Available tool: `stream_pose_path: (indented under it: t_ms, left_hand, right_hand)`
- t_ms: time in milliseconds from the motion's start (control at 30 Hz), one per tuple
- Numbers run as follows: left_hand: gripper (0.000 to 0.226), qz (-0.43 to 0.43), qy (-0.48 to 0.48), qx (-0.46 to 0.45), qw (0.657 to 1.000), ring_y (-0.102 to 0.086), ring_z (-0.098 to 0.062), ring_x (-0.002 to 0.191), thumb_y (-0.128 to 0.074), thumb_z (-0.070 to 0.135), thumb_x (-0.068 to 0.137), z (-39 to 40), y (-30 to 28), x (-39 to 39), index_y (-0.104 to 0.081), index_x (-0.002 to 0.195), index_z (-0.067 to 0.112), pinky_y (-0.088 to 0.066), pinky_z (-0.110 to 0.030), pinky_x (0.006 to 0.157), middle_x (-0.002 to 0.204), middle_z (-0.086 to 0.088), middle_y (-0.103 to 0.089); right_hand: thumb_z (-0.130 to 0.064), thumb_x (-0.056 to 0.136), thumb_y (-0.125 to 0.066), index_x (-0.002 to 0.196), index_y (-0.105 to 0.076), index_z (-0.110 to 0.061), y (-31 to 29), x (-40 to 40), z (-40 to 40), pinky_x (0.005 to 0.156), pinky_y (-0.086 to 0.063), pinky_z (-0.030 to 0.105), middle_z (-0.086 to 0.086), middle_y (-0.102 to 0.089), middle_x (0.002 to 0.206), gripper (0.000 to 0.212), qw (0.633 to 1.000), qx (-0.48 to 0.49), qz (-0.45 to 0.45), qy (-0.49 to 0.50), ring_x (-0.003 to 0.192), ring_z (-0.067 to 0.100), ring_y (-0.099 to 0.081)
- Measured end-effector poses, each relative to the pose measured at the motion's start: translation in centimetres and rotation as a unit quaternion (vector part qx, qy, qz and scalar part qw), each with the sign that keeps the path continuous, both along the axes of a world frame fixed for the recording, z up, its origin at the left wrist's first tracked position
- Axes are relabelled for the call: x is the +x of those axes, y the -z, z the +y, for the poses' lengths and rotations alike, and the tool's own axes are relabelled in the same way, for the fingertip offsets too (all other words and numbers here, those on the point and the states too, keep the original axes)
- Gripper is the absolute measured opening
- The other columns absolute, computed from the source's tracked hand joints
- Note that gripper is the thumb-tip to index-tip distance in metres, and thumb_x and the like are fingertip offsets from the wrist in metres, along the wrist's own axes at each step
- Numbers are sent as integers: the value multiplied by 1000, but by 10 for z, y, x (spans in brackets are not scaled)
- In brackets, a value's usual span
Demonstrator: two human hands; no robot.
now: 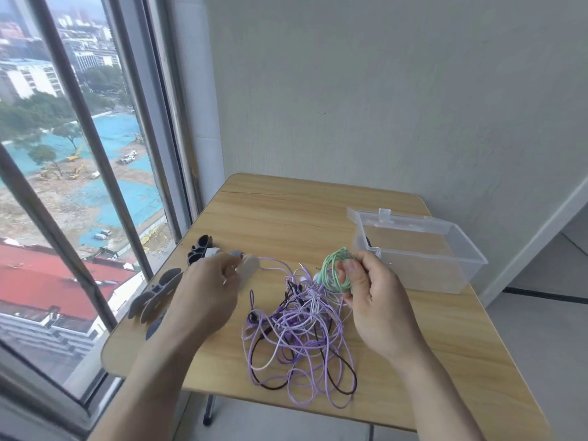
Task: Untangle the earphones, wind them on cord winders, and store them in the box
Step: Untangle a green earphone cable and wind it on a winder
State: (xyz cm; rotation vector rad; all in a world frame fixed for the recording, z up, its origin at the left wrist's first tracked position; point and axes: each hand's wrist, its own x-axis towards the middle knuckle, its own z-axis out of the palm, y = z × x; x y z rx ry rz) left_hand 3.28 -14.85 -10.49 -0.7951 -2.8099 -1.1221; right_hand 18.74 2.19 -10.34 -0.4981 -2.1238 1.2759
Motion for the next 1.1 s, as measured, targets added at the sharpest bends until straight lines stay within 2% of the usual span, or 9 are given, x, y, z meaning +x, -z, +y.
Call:
stream_pose_path:
  t_ms: [100,167,233,300,400,567,733,933,1100]
  left_hand:
    - [38,-40,27,103,993,-53,-7,64,-49,14,100,-4,-6,0,-58,137,20,-38,-21,56,84,9,-61]
    - [32,-87,58,180,978,-49,-10,59,-50,14,101,-6,-9,1,-65,126,27,-37,-14,52,82,3,-60]
    - [26,-213,89,292,928,-57,-19,73,-54,7,100,-4,-12,4,-69,114,23,-45,-11,57,86,-7,-59]
    - [22,-339,132,391,845,-61,-29,87,-62,3,94,2,-15,9,-66,114,10,-57,-22,68,93,-13,-52]
    - [38,-375,178,431,801,-61,-21,87,-66,14,78,8,-15,12,-62,115,3,-60,-38,74,93,-9,-55]
    - [46,-332,245,416,810,-70,-28,94,-71,8,79,14,-21,28,-54,121,8,-57,-37,76,100,-12,-73]
    - [35,-202,291,271,895,-70,-28,94,-75,13,81,26,-19,52,-66,115,19,-57,-48,84,101,-3,-74]
    - [25,-242,288,277,884,-62,-26,77,-67,10,78,37,-13,67,-73,101,16,-51,-53,74,92,-17,-72]
    - [36,-294,266,319,861,-49,-17,69,-59,5,73,45,-14,74,-75,101,21,-39,-33,64,80,-10,-67]
  right_hand:
    - [-28,104,-42,93,-60,-29,-1,1,-1,71,-59,37,-21,-62,81,21,1000,5,-7,-7,74,15,-64]
    - [-29,104,-42,94,-61,-30,-1,0,-3,72,-60,33,-21,-62,80,21,1000,-9,-1,-12,74,10,-63]
    - [-28,103,-43,95,-62,-29,-3,0,-5,69,-56,23,-22,-62,79,20,999,-33,10,-19,72,2,-61]
    - [-26,103,-44,95,-62,-27,-6,0,-7,65,-51,17,-21,-62,77,20,998,-51,16,-25,66,1,-59]
    - [-35,98,-44,96,-64,-26,-9,2,-9,66,-52,19,-13,-65,82,21,997,-68,18,-42,68,1,-60]
    - [-37,97,-46,98,-63,-13,-21,10,-8,60,-45,24,0,-56,77,30,986,-115,43,-110,61,11,-51]
    - [-41,99,-47,97,-61,-9,-28,18,-3,59,-40,28,1,-52,74,35,975,-127,47,-179,61,17,-46]
    - [-36,97,-44,97,-65,-16,-28,24,6,63,-47,17,-10,-65,75,28,993,-60,13,-96,62,4,-56]
    - [-22,105,-43,94,-64,-17,-26,21,6,60,-45,13,-17,-63,67,25,996,-63,0,-58,59,1,-56]
